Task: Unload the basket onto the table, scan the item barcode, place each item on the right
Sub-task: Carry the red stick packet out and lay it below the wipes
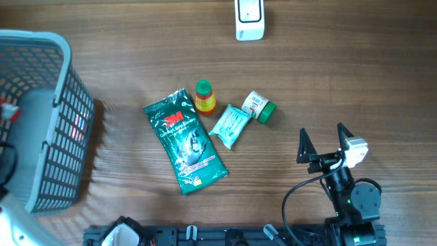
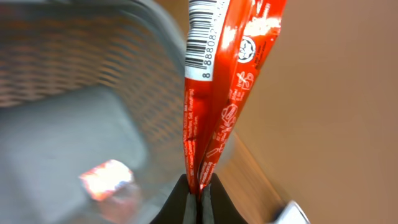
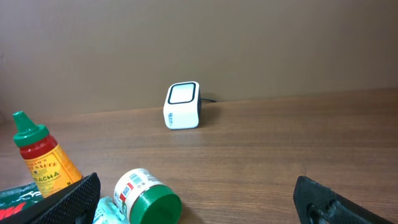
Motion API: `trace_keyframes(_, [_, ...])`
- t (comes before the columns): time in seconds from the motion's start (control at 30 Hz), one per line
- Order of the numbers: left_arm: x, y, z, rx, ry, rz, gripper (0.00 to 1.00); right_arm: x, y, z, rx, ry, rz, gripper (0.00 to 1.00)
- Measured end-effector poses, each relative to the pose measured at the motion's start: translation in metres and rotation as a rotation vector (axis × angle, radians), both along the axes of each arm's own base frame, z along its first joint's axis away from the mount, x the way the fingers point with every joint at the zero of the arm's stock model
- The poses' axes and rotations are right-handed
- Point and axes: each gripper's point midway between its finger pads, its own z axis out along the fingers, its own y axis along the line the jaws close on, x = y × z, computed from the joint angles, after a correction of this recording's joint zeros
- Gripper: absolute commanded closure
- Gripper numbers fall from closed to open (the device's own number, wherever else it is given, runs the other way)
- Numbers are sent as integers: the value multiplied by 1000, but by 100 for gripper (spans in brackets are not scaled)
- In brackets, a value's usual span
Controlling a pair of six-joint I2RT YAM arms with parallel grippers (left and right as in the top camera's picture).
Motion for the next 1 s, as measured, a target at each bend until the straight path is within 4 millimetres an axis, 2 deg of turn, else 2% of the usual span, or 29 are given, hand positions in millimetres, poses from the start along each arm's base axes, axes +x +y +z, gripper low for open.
trace_keyframes(0.13, [17, -69, -1, -32, 0, -248, 96, 0, 0, 0, 0, 0, 0, 0])
trace_keyframes(0.27, [19, -137, -18, -54, 83, -479, 96, 0, 0, 0, 0, 0, 0, 0])
trace_keyframes(0.3, [18, -147, -22, -53, 99, -513, 96, 0, 0, 0, 0, 0, 0, 0])
trace_keyframes(0.43, [16, -183, -56, -25, 211, -627, 96, 0, 0, 0, 0, 0, 0, 0])
trace_keyframes(0.77, [25, -244, -158, -39, 394, -792, 96, 0, 0, 0, 0, 0, 0, 0])
trace_keyframes(1.0, [12, -288, -207, 8, 461, -883, 96, 0, 0, 0, 0, 0, 0, 0])
